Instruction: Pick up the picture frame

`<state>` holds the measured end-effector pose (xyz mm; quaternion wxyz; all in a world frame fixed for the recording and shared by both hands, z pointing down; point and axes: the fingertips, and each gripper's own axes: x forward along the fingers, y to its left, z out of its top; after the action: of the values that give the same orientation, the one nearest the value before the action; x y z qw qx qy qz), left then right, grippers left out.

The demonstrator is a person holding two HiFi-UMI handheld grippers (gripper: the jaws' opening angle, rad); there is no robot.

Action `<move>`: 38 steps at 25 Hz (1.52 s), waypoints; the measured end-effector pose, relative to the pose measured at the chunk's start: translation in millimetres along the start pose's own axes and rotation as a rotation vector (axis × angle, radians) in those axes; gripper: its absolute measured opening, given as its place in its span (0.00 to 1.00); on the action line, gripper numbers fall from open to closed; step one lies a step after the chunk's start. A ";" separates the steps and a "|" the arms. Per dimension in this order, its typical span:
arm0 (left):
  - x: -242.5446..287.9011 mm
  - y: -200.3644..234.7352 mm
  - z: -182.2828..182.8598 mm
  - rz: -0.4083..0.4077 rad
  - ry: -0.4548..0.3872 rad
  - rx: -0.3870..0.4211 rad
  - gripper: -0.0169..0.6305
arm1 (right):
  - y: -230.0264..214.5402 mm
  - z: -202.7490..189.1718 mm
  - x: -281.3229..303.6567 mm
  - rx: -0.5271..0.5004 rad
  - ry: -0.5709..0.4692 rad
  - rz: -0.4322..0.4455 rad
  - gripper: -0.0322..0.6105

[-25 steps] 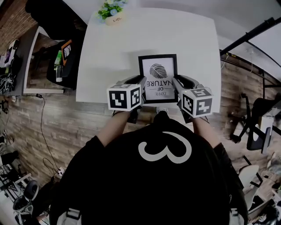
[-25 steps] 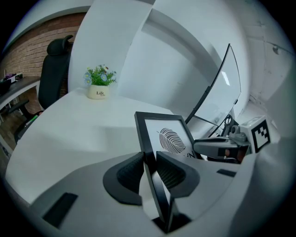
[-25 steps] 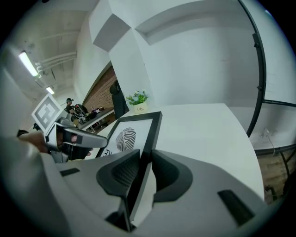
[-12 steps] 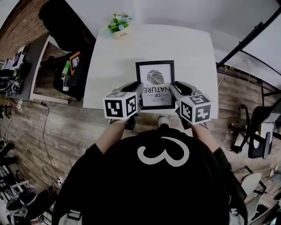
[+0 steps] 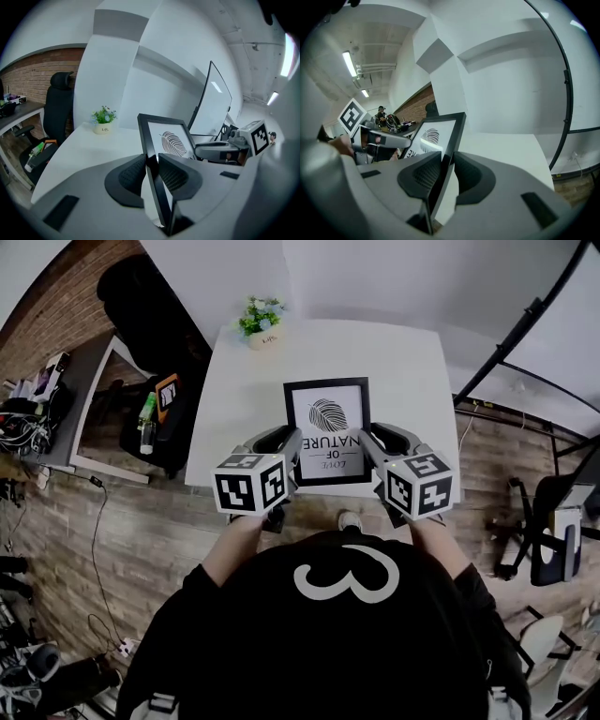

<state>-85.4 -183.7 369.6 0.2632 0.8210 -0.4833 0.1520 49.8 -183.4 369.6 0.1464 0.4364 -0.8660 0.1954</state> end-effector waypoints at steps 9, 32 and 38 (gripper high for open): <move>-33.6 -17.6 27.5 -0.043 -0.079 0.046 0.17 | 18.2 30.1 -29.0 -0.022 -0.080 -0.012 0.21; -99.4 -30.8 34.2 -0.110 -0.190 0.109 0.17 | 70.3 41.1 -71.6 -0.047 -0.197 -0.051 0.20; -110.6 -34.2 30.6 -0.128 -0.207 0.112 0.17 | 79.2 36.5 -79.3 -0.035 -0.202 -0.062 0.20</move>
<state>-109.5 -109.0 279.2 0.1747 0.8748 -0.4454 0.0763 28.1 -102.0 287.1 0.0720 0.4777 -0.8658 0.1307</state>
